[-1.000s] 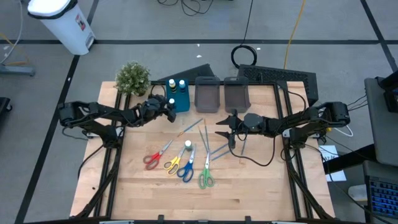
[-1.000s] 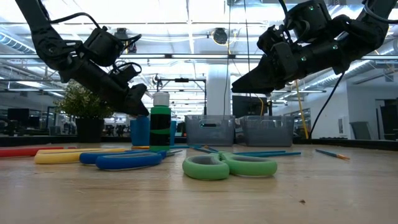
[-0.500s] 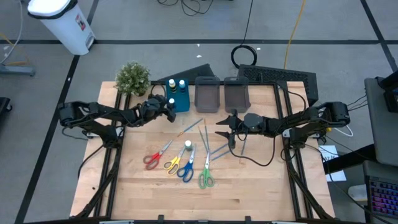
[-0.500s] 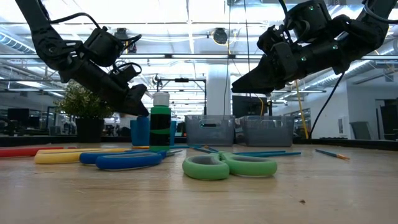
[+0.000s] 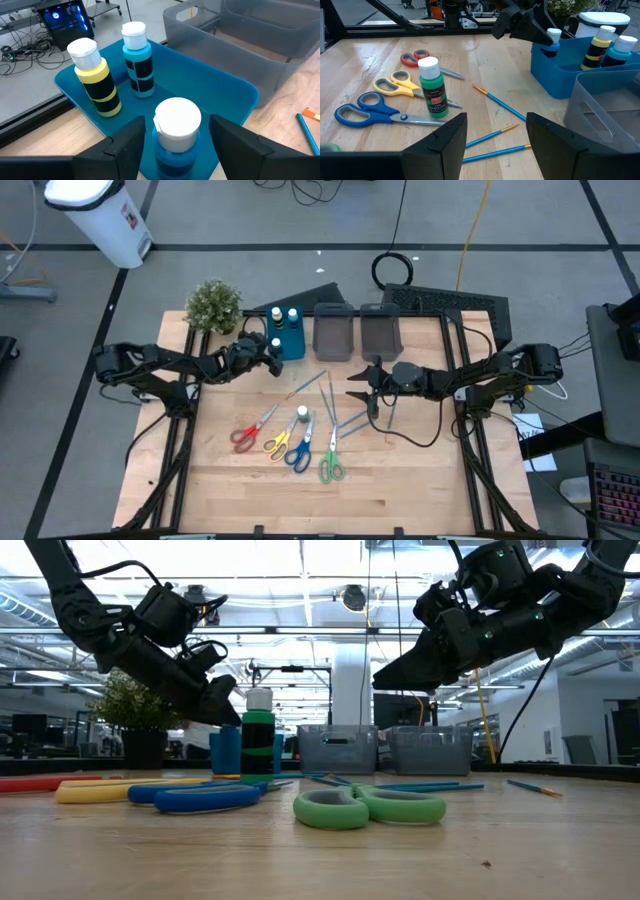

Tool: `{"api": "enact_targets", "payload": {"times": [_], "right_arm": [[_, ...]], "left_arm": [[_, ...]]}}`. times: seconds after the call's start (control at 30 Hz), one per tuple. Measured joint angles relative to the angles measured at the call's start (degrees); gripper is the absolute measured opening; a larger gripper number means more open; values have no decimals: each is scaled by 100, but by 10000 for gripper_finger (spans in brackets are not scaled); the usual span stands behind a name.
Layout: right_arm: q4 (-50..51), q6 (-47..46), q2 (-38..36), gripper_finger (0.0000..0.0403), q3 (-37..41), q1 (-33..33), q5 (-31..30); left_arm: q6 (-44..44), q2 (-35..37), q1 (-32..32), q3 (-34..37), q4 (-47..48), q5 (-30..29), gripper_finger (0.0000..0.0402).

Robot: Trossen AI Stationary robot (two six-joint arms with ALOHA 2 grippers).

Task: Pick & Place Paint Supplies
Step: Put the green paint into the blue bin

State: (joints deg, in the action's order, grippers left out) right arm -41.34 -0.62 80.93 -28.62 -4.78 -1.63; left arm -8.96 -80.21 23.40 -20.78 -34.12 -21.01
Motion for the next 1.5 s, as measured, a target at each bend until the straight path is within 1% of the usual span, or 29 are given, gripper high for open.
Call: {"api": "enact_targets", "payload": {"times": [0.17,0.53,0.8,1.17,1.3,1.5], "right_arm": [[0,-2,0,196,0,0,0],[1,-2,-1,196,0,-1,0],[0,-2,-1,196,0,0,0],[0,-2,-2,196,0,-1,0],[0,-3,-1,196,0,0,1],[0,-3,-2,196,0,0,0]], "left_arm": [[4,169,-2,0,-1,70,238],[21,705,-2,2,10,734,239],[17,1030,-7,2,7,1035,239],[-160,1599,-179,2,-57,1911,239],[-169,1770,-312,2,-260,2236,239],[-211,1930,-554,1,-699,2878,239]]}}
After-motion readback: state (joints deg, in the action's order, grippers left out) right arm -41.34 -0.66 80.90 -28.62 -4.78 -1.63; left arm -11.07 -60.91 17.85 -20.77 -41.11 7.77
